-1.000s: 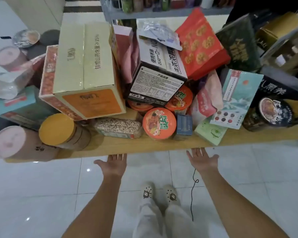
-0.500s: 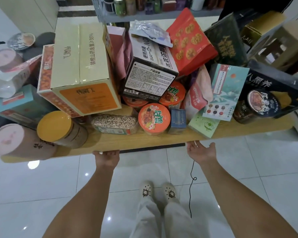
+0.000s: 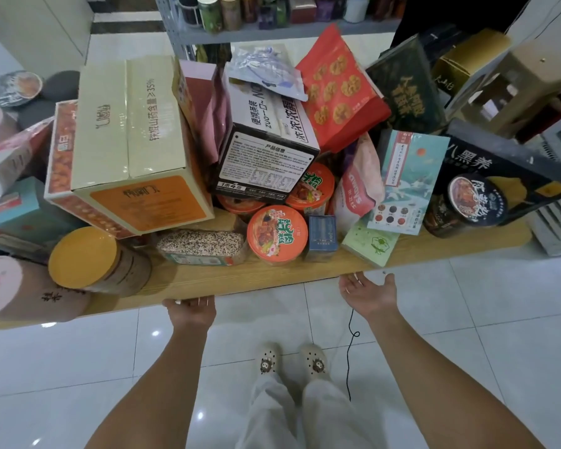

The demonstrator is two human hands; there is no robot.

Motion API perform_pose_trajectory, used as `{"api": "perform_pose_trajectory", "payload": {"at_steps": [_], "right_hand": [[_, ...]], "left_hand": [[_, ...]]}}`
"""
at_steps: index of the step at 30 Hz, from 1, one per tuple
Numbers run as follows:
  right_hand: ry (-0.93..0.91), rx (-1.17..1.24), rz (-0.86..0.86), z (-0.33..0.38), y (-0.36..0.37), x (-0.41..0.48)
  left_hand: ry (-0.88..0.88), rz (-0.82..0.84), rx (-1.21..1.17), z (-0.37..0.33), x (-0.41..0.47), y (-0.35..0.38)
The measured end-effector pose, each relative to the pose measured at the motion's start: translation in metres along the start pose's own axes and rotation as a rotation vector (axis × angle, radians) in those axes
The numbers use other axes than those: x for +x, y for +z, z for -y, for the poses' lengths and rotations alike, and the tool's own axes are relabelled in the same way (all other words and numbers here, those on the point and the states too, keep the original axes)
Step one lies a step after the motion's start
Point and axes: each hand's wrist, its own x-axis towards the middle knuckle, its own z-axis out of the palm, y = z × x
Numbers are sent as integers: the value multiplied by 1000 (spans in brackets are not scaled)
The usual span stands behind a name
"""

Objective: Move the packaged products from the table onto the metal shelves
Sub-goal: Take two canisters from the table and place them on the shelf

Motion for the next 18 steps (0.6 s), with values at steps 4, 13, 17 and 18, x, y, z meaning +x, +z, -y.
{"api": "perform_pose_trajectory", "payload": {"at_steps": [4, 13, 17, 18], "right_hand": [[47, -54, 18, 14, -3, 0], [-42, -7, -47, 118, -18, 13], [-51, 43, -68, 169, -20, 27], [-30, 47, -61, 176, -21, 29]], "left_hand": [[3, 1, 12, 40, -13, 11], [-180, 20, 33, 221, -56, 53], [-165, 61, 69, 266, -62, 69], [-147, 58, 67, 271, -61, 70]]}}
